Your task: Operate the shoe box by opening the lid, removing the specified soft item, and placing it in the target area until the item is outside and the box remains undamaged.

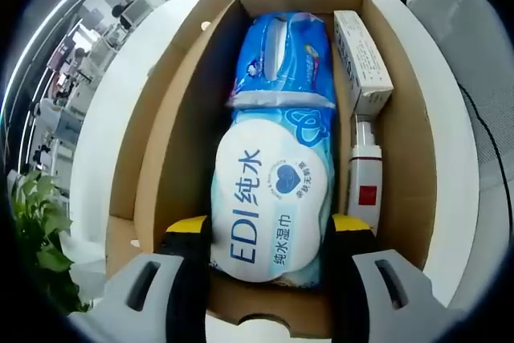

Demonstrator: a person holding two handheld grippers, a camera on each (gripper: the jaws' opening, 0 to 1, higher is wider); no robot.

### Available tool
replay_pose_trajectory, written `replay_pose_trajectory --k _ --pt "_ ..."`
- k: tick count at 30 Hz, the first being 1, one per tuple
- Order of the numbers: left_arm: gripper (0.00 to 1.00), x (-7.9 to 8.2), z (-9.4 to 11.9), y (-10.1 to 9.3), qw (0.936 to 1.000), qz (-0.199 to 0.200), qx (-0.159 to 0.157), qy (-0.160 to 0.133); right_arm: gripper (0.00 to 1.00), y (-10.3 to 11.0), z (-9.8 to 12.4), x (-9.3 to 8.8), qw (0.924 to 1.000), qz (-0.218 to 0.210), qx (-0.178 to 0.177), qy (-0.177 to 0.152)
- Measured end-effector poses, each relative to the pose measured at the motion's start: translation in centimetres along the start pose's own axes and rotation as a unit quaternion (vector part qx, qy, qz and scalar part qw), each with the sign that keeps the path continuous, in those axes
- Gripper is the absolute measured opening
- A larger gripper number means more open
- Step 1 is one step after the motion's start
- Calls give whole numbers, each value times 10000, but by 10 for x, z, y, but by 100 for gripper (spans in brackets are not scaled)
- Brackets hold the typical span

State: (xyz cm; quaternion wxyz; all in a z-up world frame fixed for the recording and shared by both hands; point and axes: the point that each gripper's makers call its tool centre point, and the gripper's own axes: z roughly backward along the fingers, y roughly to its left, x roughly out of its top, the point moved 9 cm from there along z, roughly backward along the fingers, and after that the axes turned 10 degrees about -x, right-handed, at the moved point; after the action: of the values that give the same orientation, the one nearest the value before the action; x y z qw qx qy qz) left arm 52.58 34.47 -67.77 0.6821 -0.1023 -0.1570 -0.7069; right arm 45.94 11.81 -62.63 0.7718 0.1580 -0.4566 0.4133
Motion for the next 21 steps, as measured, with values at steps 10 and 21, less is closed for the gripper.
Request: replay_pose_trajectory --k 10,21 --pt "56 0 -3 1 10000 -5 -74 26 64 1 -28 11 9992 178 349 31" --pt "53 2 -5 2 9999 -10 -87 73 62 8 -60 15 9966 429 681 164"
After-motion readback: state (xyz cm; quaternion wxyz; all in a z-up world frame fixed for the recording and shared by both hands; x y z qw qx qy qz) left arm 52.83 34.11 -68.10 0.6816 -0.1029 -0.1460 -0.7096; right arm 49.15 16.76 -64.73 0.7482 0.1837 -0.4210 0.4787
